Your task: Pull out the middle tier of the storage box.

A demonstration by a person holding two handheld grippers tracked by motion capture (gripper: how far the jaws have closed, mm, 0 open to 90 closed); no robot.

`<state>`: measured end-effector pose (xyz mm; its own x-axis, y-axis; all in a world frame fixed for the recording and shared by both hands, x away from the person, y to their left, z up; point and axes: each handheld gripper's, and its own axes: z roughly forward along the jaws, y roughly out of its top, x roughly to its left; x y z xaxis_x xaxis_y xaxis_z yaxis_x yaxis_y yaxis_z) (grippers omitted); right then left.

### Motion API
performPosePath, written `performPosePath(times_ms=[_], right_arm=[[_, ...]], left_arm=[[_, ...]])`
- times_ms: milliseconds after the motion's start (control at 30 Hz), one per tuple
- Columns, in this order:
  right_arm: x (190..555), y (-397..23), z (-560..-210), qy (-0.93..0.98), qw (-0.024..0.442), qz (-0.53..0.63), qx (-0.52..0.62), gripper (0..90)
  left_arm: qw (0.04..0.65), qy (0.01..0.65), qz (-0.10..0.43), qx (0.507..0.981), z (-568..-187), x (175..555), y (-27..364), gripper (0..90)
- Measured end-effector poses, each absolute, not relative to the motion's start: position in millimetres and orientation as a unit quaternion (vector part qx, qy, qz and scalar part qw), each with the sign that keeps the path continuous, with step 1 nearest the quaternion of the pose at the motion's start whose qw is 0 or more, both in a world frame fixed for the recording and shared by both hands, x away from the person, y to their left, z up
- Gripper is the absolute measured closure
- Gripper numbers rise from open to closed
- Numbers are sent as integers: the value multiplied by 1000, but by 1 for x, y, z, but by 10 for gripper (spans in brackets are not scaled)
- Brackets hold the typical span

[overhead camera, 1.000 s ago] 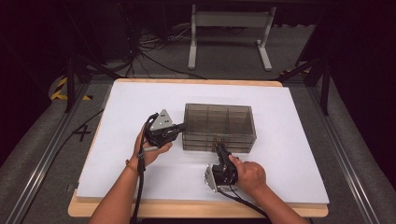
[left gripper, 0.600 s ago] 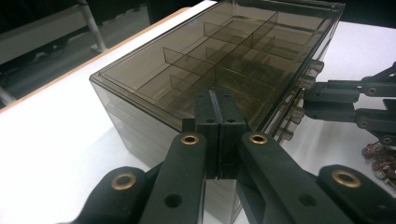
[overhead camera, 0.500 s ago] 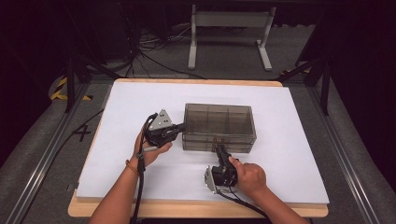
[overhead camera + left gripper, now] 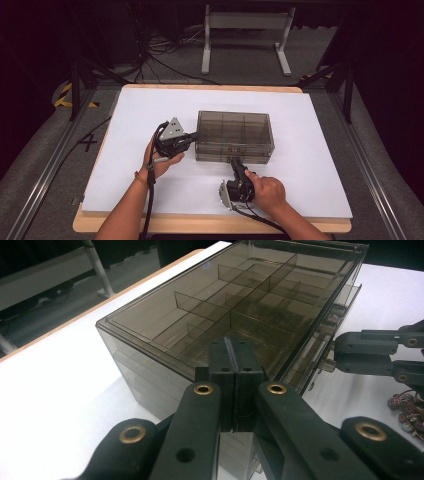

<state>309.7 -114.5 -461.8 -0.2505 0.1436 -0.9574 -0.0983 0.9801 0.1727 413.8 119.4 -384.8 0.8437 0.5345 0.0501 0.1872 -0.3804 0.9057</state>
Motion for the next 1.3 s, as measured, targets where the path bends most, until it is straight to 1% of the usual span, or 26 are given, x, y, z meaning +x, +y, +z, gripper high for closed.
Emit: performPosePath(times_ms=[433,467,500,533,567,600,700,767,800,867,967,1033,1067,1133,1200,1233,1300], right_arm=[[306,-117,-459,791,602,108,16,802],[306,-117,-459,793,599,110,16,794],[306,-118,-458,796,594,116,18,767],[306,-120,-456,804,581,125,13,706],[306,-120,-456,804,581,125,13,706],[302,-124,-449,814,557,162,13,678],[298,-127,-441,818,543,190,23,664],[295,-132,-433,821,524,222,41,657],[295,-137,-428,827,506,238,49,655],[295,-146,-420,830,487,261,76,645],[298,-163,-408,830,459,298,109,620],[301,-176,-400,828,441,321,131,602],[303,-182,-396,824,434,333,146,596],[306,-195,-388,820,417,356,165,574],[309,-209,-382,814,405,376,180,552],[309,-209,-382,814,405,376,180,552],[312,-221,-379,811,390,389,195,535]], left_arm=[[510,222,172,813,-385,413,119,898],[509,222,173,813,-385,413,119,899],[506,219,175,816,-384,413,119,898],[500,219,182,818,-382,411,119,834],[494,219,187,820,-381,409,119,834],[505,209,177,818,-377,406,121,768],[512,208,189,812,-370,401,124,763],[528,205,190,802,-363,393,128,713],[527,201,197,801,-361,389,130,689],[522,197,211,802,-359,383,132,635],[518,194,215,805,-358,378,135,608],[508,192,218,811,-361,375,136,580],[494,187,229,818,-363,373,136,557],[479,190,231,825,-369,369,137,480],[476,194,226,827,-376,367,138,432],[476,194,226,827,-376,367,138,419],[470,194,219,833,-385,365,138,416]])
